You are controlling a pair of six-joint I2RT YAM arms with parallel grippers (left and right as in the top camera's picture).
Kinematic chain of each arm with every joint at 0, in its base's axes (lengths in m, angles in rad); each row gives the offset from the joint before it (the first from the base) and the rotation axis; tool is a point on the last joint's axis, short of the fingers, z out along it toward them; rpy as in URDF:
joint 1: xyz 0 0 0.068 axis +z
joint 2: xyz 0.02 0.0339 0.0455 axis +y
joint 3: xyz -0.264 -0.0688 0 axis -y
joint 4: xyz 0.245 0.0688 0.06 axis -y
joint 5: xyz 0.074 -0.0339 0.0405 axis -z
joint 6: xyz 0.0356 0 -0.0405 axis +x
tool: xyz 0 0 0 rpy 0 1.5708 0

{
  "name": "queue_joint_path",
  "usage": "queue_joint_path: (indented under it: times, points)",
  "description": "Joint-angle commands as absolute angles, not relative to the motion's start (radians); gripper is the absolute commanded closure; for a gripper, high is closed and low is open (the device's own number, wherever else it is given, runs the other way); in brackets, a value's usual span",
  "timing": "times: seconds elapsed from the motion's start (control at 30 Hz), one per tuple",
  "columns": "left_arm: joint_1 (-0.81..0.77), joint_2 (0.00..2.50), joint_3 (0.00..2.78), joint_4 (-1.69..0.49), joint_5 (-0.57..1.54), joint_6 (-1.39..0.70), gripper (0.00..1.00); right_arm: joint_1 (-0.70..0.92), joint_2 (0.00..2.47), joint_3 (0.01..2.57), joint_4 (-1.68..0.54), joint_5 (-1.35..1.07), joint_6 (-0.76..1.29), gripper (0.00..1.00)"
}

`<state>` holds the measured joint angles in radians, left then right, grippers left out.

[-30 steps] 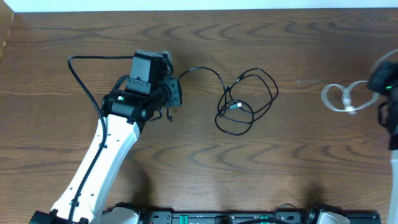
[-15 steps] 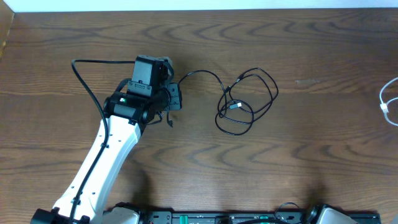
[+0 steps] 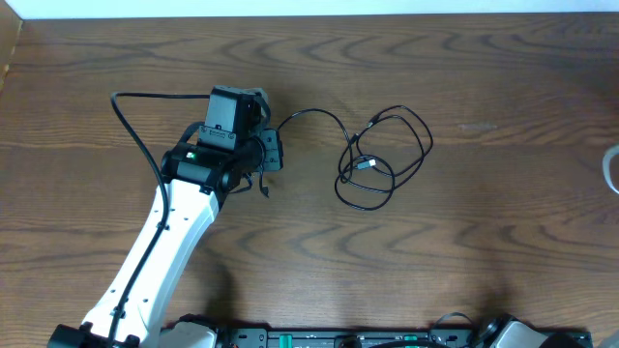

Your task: Untangle cables

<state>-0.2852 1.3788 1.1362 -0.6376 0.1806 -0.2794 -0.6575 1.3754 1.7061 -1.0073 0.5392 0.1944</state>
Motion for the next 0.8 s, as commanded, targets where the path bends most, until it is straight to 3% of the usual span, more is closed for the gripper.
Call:
queue_joint_path:
  times: [0.0,0.17,0.5,0.77]
  points:
    - [-0.287,1.367,1.125,-0.624,0.171,-0.263,0.92,-0.700,1.377,1.716,-1.034,0.559,0.262,0.99]
    - [-0.288,1.367,1.116,-0.604,0.172,-0.266,0.92,-0.776,1.377,1.663,-1.047,0.543,0.292,0.99]
    - [-0.288,1.367,1.116,-0.605,0.198,-0.266,0.92,-0.993,1.379,1.389,-0.909,0.250,0.321,0.99]
    - [-0.288,1.365,1.116,-0.597,0.207,-0.266,0.92,-1.062,1.476,1.316,-0.868,0.285,0.407,0.99]
